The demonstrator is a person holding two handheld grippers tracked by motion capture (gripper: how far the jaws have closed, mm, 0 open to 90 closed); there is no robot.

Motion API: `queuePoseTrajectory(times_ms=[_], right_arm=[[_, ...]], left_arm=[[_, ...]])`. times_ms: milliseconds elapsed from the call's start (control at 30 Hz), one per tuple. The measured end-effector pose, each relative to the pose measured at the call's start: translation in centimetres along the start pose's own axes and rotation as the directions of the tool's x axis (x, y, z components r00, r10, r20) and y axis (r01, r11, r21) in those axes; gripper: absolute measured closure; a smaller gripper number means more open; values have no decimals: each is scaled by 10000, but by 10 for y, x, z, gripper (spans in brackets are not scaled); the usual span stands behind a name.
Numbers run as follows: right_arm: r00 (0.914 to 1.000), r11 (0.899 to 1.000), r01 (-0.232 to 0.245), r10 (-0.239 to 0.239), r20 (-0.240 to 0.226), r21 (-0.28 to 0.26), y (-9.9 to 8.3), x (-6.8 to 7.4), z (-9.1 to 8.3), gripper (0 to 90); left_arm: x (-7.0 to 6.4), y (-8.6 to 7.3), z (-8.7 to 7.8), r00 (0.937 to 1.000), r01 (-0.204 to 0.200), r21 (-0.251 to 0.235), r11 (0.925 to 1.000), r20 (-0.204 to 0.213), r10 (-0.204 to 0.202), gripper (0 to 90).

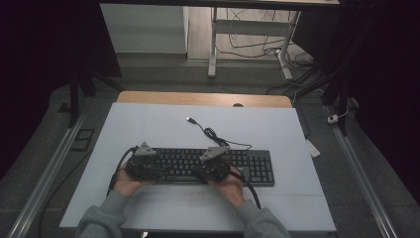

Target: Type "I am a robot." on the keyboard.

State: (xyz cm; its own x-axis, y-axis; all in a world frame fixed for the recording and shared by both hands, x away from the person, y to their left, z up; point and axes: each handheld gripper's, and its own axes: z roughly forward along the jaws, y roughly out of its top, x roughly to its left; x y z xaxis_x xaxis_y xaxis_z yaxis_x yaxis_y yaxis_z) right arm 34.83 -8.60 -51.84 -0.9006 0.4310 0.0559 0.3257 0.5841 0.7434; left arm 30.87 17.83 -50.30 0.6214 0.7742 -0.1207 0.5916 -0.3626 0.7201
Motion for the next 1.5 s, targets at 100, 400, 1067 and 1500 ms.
queuePoseTrajectory(times_ms=[100,400,1067,1500], right_arm=[[10000,10000,16,-16,23,-11,0,0,0,894],[9999,9999,122,-122,105,17,-1,2,1,896],[9976,9946,-416,466,514,-946,-17,-12,-48,707],[9866,9861,-790,983,1301,-1460,-49,-31,-95,565]], left_arm=[[0,0,0,10000,-5,18,10000,13,5,347],[0,0,0,10000,-2,10,10000,10,2,346],[1,0,-2,9999,108,-108,9999,-1,-108,344],[2,0,-4,9999,171,-166,9997,-4,-171,343]])
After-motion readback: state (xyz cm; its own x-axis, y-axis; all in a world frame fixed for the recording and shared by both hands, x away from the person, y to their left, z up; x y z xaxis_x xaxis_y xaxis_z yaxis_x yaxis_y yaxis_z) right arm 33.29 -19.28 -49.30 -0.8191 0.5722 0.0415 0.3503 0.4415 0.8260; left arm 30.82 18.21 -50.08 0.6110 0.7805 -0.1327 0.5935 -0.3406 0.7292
